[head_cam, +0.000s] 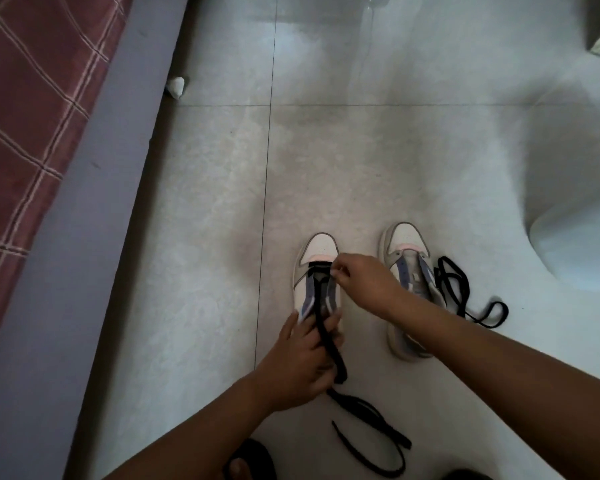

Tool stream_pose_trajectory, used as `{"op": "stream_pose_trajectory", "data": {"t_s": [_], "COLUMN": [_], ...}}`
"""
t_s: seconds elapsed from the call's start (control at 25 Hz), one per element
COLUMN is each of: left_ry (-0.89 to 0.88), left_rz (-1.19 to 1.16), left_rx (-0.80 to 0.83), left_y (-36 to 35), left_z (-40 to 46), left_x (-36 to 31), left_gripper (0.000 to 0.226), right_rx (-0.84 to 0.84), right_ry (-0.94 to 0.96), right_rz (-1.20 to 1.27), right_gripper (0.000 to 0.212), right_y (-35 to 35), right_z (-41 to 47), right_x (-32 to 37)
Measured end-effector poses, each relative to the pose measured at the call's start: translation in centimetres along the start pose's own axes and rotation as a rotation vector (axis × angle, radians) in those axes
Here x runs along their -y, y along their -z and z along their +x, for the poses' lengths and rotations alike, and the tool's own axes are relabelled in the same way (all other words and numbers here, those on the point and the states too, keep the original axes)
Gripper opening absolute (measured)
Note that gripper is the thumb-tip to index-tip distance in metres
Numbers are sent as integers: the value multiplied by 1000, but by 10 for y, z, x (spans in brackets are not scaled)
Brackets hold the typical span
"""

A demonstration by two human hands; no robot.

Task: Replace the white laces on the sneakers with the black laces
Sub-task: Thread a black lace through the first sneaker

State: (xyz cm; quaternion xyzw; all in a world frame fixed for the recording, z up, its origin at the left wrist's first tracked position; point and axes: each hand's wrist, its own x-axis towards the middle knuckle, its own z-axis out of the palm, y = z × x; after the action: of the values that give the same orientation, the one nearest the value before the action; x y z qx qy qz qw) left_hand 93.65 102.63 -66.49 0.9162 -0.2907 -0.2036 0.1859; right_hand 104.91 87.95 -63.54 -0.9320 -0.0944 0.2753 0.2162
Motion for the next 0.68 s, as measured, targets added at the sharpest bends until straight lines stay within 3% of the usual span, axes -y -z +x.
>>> {"op": "stream_pose_trajectory", "data": {"t_s": [0.08,0.12,0.28,0.4,0.52,0.68], "left_ry": [-126,-74,373,373,391,456], "left_rz": [-136,-214,-351,-304,-151,-63], "left_rx": [-211,-308,-481,-389,-242,-242], "left_y": [-5,-4,18,33,32,26], "left_z": [-19,-23,21,66,88,94], "left_x": [16,24,40,44,47,50], "left_gripper": [24,18,16,21,24,21], "right_rx": [-47,-49,-93,-103,-134,-129], "right_ry": [-31,-14,63,146,187,195], "right_rz": [53,26,-240,-382,-331,-224], "right_gripper": [20,19,23,23,18,25], "right_y": [-21,-32,-44,-47,-45,-41], "right_z": [23,27,35,29,28,28], "right_x": [-13,-16,-17,-14,-22,-35]}}
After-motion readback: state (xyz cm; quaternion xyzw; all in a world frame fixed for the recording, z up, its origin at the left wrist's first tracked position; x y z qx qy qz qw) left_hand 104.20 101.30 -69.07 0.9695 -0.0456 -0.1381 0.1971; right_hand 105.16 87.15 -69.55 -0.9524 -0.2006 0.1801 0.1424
